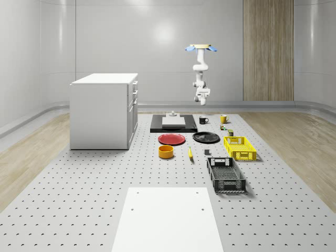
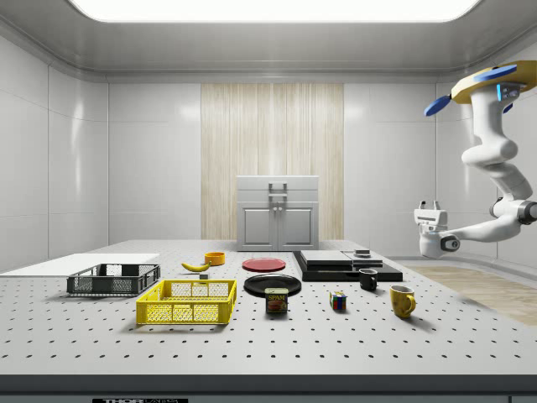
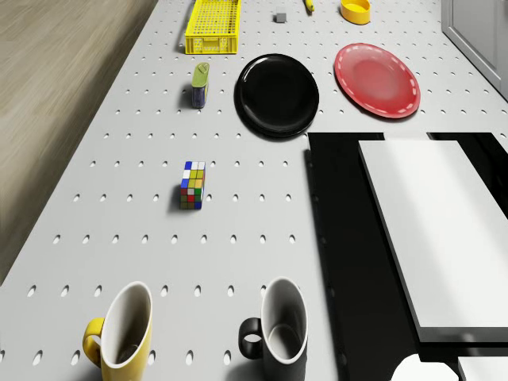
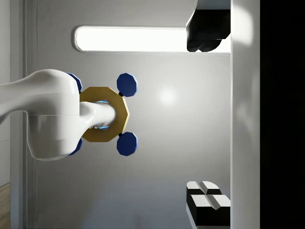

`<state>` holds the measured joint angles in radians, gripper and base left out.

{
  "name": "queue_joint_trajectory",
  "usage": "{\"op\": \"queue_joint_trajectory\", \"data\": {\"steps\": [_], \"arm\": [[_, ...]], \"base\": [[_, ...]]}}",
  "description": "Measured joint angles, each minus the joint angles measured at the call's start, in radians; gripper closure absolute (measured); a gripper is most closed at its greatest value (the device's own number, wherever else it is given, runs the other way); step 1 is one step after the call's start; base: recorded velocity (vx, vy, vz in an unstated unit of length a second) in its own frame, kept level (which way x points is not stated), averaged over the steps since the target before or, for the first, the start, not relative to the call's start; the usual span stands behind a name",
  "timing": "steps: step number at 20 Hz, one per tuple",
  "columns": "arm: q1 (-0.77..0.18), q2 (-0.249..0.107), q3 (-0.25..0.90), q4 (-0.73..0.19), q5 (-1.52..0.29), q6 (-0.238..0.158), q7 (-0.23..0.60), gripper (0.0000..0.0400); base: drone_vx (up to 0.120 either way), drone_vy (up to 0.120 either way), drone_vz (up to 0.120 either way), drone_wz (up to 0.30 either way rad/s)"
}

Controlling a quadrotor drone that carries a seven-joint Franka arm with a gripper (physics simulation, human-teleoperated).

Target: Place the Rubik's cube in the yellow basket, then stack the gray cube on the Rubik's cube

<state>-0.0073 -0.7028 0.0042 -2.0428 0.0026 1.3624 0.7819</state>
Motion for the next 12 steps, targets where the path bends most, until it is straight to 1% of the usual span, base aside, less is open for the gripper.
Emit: {"op": "queue_joint_trajectory", "data": {"steps": [12], "arm": [[-0.001, -0.005, 0.002, -0.003, -0.001, 0.007, 0.000, 0.0000]], "base": [[0.120, 0.120, 0.000, 0.000]]}}
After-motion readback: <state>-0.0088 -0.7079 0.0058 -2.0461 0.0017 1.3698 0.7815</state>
